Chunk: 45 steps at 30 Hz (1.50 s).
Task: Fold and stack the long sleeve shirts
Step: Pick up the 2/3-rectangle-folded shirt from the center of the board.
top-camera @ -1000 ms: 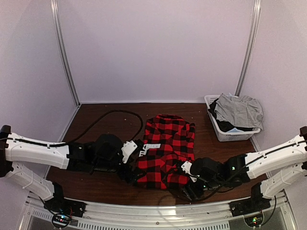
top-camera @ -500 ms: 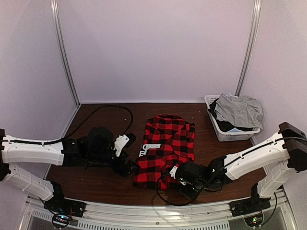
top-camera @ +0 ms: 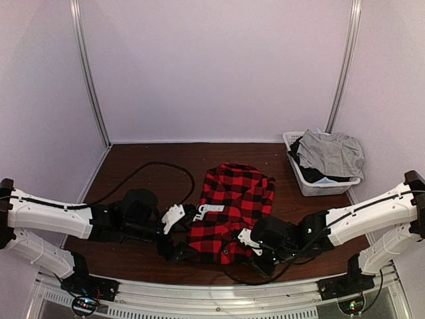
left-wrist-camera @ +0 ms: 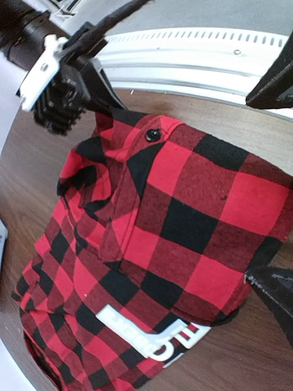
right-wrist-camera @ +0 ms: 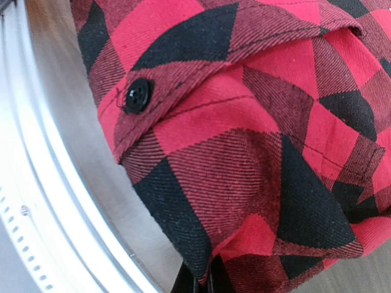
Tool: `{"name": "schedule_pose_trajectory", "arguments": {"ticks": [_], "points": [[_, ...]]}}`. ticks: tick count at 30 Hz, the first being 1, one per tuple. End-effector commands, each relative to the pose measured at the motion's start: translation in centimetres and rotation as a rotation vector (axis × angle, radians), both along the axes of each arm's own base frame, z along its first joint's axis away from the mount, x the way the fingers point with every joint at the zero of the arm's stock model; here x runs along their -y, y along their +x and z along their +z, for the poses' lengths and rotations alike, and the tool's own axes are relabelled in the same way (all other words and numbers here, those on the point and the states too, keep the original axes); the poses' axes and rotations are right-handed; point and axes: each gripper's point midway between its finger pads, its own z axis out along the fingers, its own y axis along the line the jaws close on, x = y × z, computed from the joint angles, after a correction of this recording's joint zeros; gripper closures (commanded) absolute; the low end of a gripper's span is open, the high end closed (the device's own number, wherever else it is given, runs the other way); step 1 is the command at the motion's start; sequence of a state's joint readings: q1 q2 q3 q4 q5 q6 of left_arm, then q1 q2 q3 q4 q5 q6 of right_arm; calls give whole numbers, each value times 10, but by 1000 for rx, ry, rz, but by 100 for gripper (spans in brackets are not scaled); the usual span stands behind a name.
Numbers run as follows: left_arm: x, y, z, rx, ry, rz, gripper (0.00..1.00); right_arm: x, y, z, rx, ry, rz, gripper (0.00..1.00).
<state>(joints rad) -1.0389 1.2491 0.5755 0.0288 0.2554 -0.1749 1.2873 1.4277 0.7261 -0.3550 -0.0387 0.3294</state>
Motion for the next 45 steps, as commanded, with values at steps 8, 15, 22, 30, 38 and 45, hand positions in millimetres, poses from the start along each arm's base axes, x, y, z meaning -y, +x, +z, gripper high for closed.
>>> {"name": "schedule_pose_trajectory", "arguments": {"ticks": [8, 15, 22, 30, 38, 45], "points": [[22, -26, 9, 345, -44, -271, 10, 4, -30, 10, -260, 77, 33, 100], [23, -42, -12, 432, 41, -351, 13, 4, -21, 26, -346, 160, 0, 100], [21, -25, -30, 524, 153, -306, 28, 4, -13, 42, -386, 234, -13, 100], [24, -2, -35, 616, 224, -231, 50, 7, -12, 41, -406, 237, -19, 100], [28, -6, -30, 615, 207, -255, 78, 9, -10, 36, -406, 224, -33, 100], [33, -20, -27, 509, 205, -306, 100, 13, -4, 37, -370, 204, -53, 87]]}}
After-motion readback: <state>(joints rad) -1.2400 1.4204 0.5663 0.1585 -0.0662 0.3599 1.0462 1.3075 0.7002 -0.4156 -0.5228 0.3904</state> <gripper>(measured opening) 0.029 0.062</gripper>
